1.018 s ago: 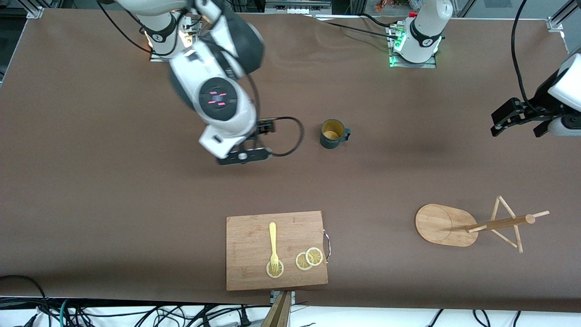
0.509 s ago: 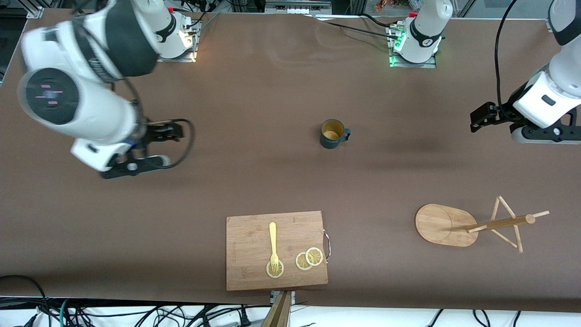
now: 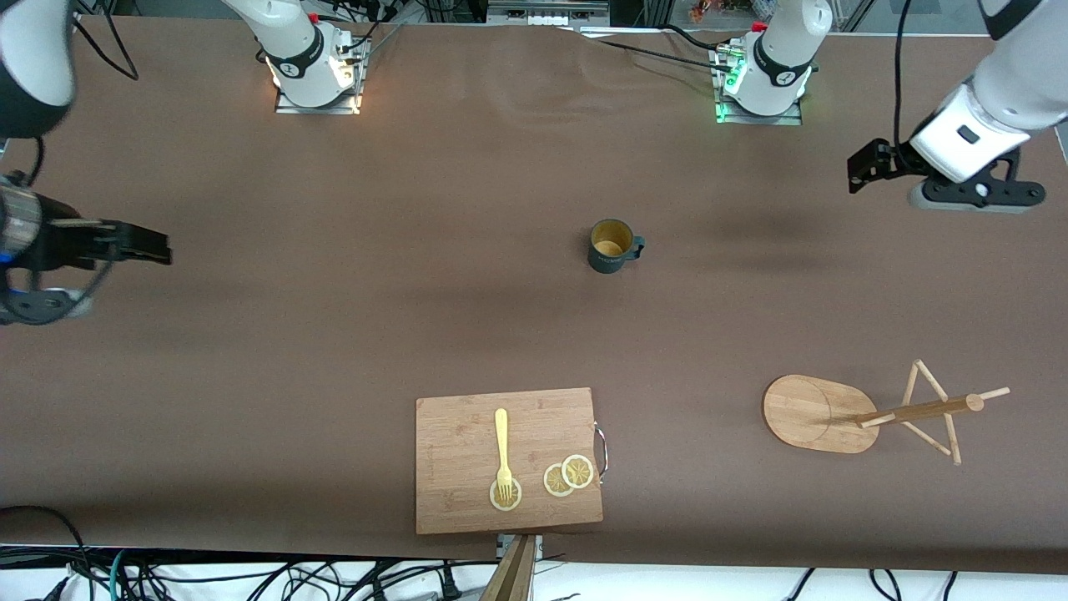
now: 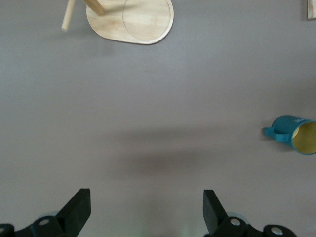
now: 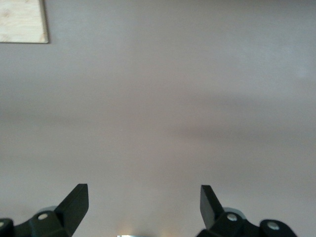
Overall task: Pass cup and hang on rack
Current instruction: 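Release the mug and withdraw the right gripper while the left gripper approaches, then move the left gripper down toward the teal mug's handle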
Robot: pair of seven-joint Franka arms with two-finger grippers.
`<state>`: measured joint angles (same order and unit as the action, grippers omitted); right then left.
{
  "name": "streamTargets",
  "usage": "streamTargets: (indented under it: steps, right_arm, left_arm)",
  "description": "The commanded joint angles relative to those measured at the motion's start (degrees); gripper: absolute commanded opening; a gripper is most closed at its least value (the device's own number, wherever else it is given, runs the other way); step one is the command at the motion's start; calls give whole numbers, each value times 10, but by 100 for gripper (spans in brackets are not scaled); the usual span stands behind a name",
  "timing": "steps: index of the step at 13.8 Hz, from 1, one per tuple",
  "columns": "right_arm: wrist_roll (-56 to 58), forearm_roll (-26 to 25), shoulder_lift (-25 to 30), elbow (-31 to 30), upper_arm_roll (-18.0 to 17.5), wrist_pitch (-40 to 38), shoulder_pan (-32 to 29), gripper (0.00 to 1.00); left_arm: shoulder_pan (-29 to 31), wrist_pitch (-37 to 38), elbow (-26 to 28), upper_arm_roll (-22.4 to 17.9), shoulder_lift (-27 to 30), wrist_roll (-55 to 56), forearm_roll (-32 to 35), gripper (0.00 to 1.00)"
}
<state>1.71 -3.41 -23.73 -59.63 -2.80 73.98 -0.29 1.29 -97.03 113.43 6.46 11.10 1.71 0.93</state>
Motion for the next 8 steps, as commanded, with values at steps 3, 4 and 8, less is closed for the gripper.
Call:
streamTargets:
  steps: [3,4,8]
  right_arm:
    - [4,-17,117,-94,-3,34,-52,100]
    - [6,-19,133,-117,3,56,-62,100]
    - [1,-20,207,-208,6,57,-75,100]
  left_arm:
    - [44,-147,153,57,50,-25,-5,100]
    - [55,-181,172,70,47,-53,-32,100]
    - [81,-291,230,83,24,-228,-115,100]
